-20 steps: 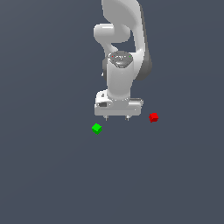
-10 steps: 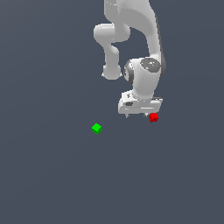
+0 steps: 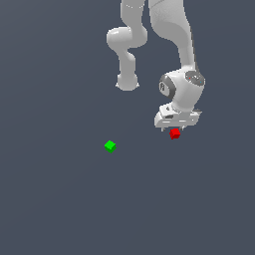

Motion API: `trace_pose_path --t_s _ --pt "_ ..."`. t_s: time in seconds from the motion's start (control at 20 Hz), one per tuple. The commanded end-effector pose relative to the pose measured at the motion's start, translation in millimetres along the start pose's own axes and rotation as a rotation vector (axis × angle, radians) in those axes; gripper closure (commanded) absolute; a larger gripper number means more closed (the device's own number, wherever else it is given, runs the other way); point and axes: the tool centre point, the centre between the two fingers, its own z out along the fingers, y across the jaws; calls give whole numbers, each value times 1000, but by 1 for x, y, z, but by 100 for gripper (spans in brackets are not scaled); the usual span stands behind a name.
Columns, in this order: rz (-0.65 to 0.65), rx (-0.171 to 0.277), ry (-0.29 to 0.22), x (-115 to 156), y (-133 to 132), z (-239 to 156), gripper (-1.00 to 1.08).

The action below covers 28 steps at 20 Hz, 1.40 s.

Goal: Stack the red cube on top of the green cube.

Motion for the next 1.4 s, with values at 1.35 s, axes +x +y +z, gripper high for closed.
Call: trace_pose_path --t_s 1.35 --pt "-10 0 -2 -11 -35 63 -92"
